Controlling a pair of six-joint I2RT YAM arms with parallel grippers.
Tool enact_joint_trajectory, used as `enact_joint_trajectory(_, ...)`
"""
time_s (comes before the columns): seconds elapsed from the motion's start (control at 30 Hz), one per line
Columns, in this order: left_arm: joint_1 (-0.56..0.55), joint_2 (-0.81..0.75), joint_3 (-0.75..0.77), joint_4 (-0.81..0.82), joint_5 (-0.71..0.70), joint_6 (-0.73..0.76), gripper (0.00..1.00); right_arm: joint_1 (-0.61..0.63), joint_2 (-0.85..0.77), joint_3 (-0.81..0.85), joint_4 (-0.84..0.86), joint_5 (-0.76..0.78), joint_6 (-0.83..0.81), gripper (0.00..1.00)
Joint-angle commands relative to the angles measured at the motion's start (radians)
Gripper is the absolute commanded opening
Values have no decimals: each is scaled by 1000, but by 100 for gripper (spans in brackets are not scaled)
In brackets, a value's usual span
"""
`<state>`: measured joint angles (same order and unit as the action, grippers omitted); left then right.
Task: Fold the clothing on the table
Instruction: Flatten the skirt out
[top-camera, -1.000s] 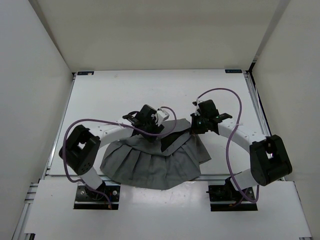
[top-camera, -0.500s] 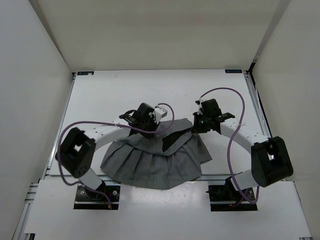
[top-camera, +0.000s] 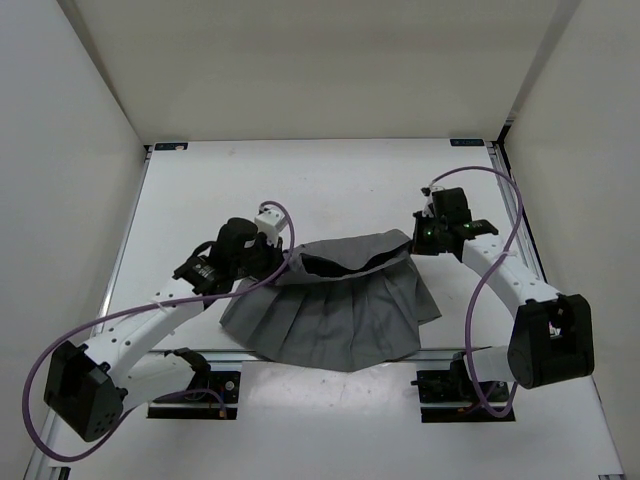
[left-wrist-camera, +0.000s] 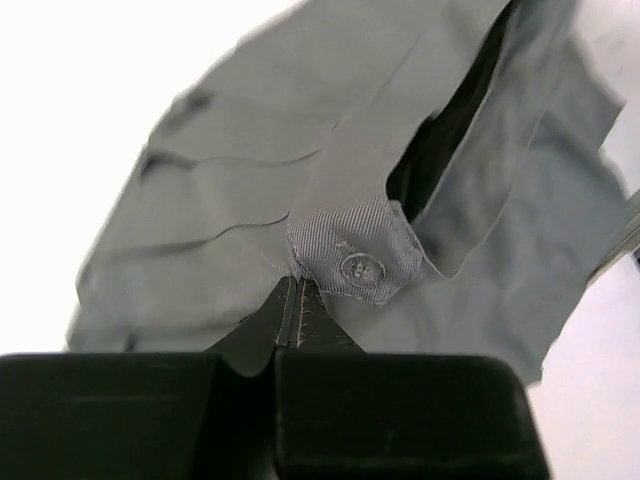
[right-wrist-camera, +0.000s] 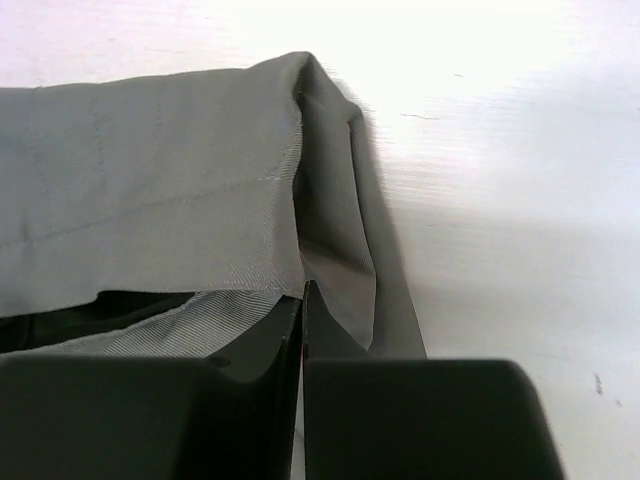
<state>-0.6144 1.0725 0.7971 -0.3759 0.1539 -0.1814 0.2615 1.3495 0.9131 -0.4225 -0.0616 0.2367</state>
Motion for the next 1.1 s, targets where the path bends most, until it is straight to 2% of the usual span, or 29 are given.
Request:
enact_joint_trajectory(0.0,24,-68,-53,-35,-10,-69,0,-28,-36,24,-41,39,-25,0)
enact_joint_trajectory(0.17,39,-118,-117,-55,-30,-105,0,-53,-38,15,-96,112,-27,0)
enact_joint_trajectory(0.3,27,-144,-174,-46,-21,-145,0,-73,-38,-3,-122,120,-2,0)
enact_joint_trajectory(0.33,18,-149,-191,-37,-16,-151,0,-79,-47,-19,-130,100,3,3)
enact_joint_trajectory(0.37,15,-163,-211,-34,-17,-167,0,-76,-52,-19,-134,79,0,8)
enact_joint_trajectory(0.4,9,-163,-220,-35,-17,-182,0,-83,-79,-28,-131,37,0,21)
enact_joint_trajectory(0.43,7,-170,-239,-40,-19,-185,0,-93,-120,-34,-133,19,-8,29)
enact_joint_trajectory(0.47,8,-183,-254,-43,-23,-191,0,-85,-145,-40,-119,2,-10,31)
enact_joint_trajectory(0.57,22,-212,-275,-54,-30,-193,0,-62,-326,-62,-95,-17,-17,53)
enact_joint_trajectory(0.6,27,-210,-276,-66,-22,-190,0,-54,-337,-59,-99,-4,-14,55)
enact_joint_trajectory(0.73,7,-189,-265,1,41,-205,0,-76,-356,-36,-121,11,-31,56)
enact_joint_trajectory(0.8,-56,-142,-236,29,32,-220,2,-87,-299,-36,-116,17,-51,57)
enact_joint_trajectory(0.9,-103,-108,-199,54,26,-237,15,-122,-181,-10,-85,-12,-66,56)
enact_joint_trajectory(1.07,-100,-129,-205,92,39,-286,16,-156,-17,52,-4,-96,-54,55)
